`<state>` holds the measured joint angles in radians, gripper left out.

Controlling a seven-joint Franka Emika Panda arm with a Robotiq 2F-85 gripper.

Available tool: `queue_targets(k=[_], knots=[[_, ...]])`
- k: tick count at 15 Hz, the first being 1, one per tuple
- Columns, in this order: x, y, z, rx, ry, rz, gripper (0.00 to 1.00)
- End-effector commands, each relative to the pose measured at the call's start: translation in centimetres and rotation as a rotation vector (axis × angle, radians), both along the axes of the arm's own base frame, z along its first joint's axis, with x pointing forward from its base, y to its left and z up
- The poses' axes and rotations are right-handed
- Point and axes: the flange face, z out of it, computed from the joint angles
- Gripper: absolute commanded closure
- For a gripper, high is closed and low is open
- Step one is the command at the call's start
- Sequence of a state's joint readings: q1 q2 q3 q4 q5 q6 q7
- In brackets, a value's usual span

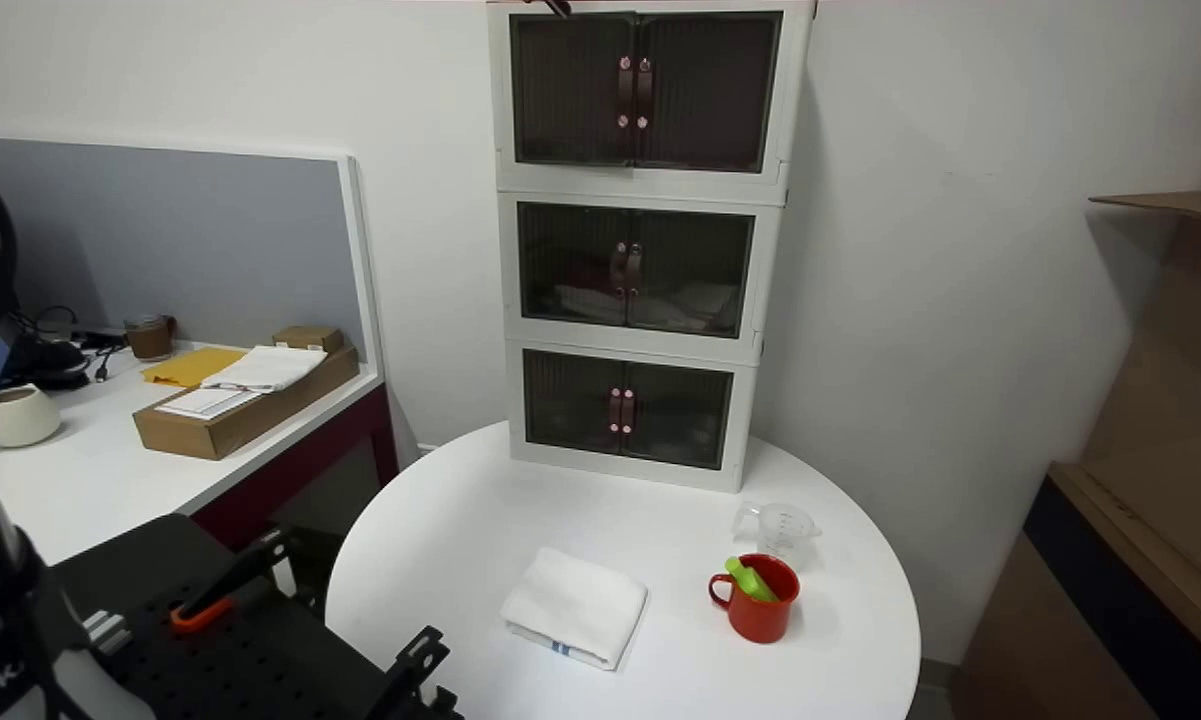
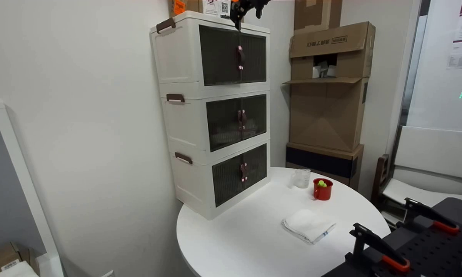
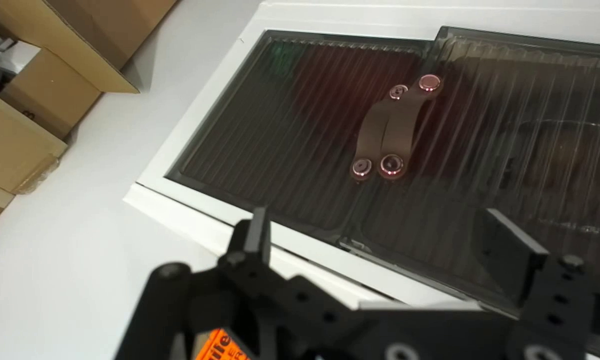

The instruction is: Open the doors to the compartment

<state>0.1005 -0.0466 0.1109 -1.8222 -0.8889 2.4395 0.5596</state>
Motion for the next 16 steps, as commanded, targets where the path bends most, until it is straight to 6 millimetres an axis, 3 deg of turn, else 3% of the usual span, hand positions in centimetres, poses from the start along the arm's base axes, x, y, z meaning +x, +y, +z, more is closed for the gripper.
queue_targets(k=[1,9,16], knots=[[0.1,0.0,0.1,-0.029,0.065,0.047,0.00],[1.4,0.8,0.2,-0.190,0.301,0.374,0.00],[5.2,-4.5,4.0,-0.266,0.398,0.476,0.00]])
